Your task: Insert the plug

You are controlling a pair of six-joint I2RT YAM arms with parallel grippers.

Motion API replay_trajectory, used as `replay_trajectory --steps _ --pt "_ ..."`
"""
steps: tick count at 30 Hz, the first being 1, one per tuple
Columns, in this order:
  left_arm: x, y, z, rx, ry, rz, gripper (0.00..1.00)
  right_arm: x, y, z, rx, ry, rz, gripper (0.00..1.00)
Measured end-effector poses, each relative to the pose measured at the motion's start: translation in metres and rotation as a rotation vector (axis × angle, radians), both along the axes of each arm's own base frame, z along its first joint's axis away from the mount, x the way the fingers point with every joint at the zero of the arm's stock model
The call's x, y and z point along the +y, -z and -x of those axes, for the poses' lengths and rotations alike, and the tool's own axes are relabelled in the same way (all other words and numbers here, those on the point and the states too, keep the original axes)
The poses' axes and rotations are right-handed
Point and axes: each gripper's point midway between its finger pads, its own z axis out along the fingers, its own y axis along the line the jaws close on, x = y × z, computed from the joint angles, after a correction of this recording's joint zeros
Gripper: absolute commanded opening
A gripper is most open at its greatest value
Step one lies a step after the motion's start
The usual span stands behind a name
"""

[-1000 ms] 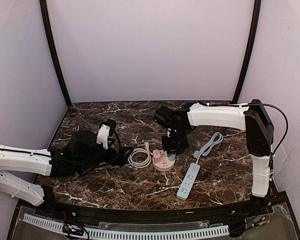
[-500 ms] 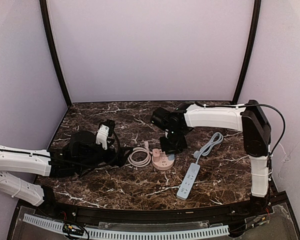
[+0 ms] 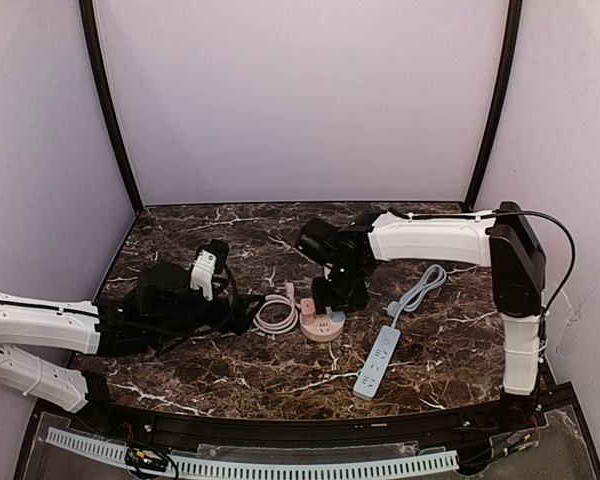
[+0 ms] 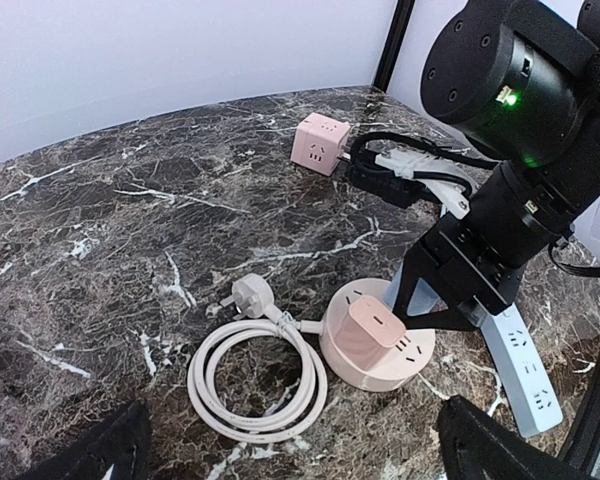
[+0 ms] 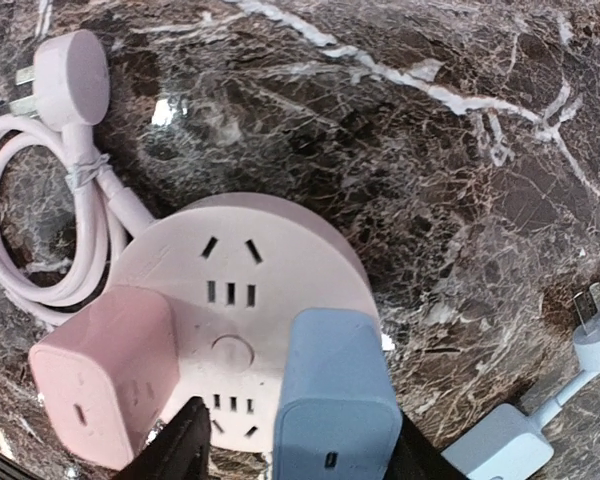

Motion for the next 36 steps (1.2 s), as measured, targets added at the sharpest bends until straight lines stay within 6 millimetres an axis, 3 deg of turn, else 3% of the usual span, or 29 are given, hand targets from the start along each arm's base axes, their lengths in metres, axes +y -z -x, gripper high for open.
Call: replay_trajectory --steps 4,10,15,24,29,36 --pt "0.002 -0.002 0.003 -0.005 0.008 0.014 1.0 0.003 -0.019 0.002 -0.032 -0.003 -0.032 0.79" --pt "0.003 -0.007 0.004 -0.014 0.012 0.032 1.0 -0.001 -0.081 -0.008 -0.172 -0.007 -0.114 0.98" --pt "0.003 -0.006 0.004 -0.009 0.009 0.037 1.0 -0.014 -0.107 -0.024 -0.296 -0.004 -0.108 0.99" --pt "0.004 -0.006 0.004 -0.007 0.0 0.04 1.0 -0.04 -0.088 -0.068 -0.41 -0.091 -0.002 0.99" --pt "0.004 -0.006 0.003 -0.008 -0.003 0.039 1.0 -0.048 -0.086 -0.111 -0.457 -0.14 0.046 0.99" --pt "0.005 -0.006 0.003 -0.009 -0.006 0.039 1.0 -0.068 -0.038 -0.16 -0.399 -0.17 0.136 0.99"
